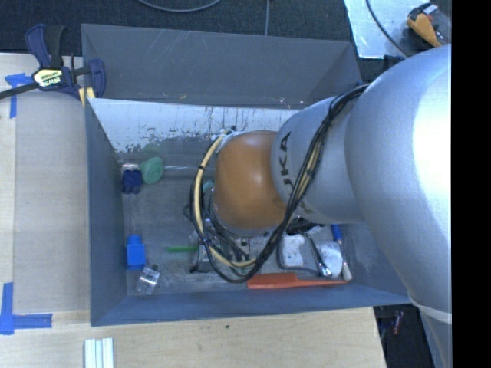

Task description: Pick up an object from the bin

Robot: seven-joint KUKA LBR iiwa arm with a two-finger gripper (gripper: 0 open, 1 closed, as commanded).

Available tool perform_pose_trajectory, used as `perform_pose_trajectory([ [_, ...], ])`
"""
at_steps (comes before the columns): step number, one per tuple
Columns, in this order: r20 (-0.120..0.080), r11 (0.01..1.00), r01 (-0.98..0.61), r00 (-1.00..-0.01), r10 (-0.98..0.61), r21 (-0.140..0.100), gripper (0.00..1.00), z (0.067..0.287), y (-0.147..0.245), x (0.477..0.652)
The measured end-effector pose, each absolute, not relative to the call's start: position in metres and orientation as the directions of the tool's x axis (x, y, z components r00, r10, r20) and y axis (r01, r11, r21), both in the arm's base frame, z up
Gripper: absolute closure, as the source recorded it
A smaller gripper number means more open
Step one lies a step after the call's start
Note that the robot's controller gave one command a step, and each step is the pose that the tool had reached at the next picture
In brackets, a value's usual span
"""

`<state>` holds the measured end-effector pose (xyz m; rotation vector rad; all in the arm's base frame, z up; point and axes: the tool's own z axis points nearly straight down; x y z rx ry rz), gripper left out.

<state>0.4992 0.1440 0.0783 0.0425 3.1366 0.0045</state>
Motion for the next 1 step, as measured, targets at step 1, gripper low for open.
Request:
perform_pose_trajectory([
  [1, -0.004, 1.000, 0.027, -1.000, 0.027, 0.003, 1.00, 0.0789, 0.1439, 0.4990],
])
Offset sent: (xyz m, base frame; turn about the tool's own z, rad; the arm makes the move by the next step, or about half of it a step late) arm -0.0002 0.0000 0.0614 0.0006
